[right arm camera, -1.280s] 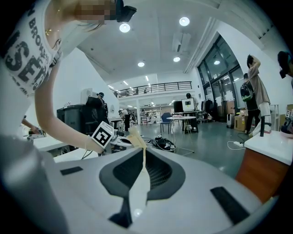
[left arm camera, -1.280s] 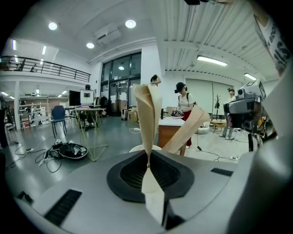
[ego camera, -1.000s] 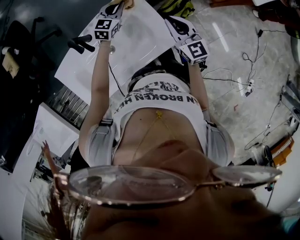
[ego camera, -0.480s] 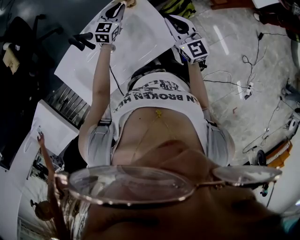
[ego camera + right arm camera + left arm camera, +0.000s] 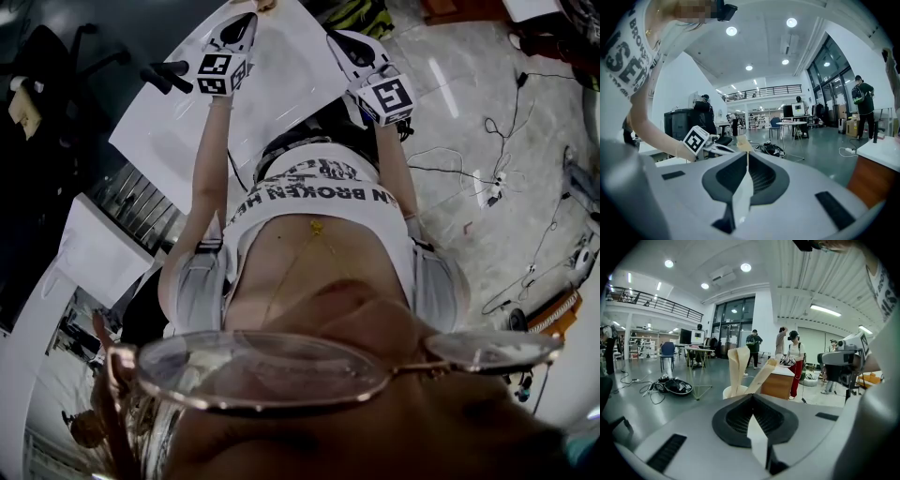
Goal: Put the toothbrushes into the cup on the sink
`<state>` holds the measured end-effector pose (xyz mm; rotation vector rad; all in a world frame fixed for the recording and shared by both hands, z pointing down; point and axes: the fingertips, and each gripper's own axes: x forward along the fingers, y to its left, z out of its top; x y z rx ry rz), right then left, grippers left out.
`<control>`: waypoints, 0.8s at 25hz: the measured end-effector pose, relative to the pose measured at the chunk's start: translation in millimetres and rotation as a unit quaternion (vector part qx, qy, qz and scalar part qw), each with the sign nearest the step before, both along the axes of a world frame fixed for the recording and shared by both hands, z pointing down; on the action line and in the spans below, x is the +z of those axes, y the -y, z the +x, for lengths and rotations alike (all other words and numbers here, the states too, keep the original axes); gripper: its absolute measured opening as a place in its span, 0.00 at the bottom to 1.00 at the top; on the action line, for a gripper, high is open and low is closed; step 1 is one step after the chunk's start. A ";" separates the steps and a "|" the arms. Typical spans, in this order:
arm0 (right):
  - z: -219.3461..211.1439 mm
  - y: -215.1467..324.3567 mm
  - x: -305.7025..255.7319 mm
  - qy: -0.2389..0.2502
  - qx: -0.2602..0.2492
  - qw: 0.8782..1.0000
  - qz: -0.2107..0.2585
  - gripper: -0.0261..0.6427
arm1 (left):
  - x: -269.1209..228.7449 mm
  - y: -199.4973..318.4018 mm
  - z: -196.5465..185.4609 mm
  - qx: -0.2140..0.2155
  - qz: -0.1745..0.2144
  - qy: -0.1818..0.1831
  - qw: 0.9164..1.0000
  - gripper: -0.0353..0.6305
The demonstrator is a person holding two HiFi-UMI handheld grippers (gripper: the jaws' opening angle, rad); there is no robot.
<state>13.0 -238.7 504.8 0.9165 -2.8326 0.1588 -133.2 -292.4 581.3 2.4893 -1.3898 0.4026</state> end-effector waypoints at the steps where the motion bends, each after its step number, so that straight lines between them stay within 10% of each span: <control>1: -0.2 -0.9 -0.1 -0.001 -0.002 1.000 0.000 0.08 | -2.6 -3.1 2.6 -0.002 0.004 -0.002 1.000 0.07; 20: -28.7 -21.6 1.0 -0.009 -0.068 0.998 0.006 0.08 | -44.6 -58.6 23.0 -0.044 0.048 -0.023 0.998 0.07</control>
